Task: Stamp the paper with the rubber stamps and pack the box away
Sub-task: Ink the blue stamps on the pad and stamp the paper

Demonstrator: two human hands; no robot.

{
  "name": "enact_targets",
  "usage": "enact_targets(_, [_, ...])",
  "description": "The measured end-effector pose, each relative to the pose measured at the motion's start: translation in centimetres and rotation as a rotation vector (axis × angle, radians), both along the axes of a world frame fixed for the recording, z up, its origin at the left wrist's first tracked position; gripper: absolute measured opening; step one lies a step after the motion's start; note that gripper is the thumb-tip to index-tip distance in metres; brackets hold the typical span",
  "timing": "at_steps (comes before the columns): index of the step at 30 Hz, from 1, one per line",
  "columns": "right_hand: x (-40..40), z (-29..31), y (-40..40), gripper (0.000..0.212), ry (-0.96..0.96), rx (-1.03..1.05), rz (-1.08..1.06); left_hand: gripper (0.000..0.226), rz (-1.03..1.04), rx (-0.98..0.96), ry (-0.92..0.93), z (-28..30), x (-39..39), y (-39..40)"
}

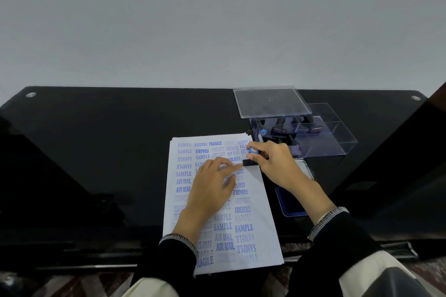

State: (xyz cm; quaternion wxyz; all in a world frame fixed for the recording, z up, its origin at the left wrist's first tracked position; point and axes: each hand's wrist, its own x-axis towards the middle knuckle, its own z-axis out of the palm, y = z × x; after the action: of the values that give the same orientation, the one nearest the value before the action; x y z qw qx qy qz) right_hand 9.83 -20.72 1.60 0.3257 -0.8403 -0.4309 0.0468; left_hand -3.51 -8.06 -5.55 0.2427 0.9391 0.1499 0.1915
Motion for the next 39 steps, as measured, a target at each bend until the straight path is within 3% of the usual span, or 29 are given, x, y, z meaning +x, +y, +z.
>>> enact_targets(28, [-0.38, -0.17, 0.10, 0.032, -0.012, -0.052, 0.016, 0.033, 0.016, 0.047, 0.021, -0.03, 0.12, -0.04])
enact_targets(39, [-0.01, -0.63, 0.28, 0.020, -0.099, -0.121, -0.004, 0.034, 0.003, 0.058, 0.014, 0.03, 0.04, -0.07])
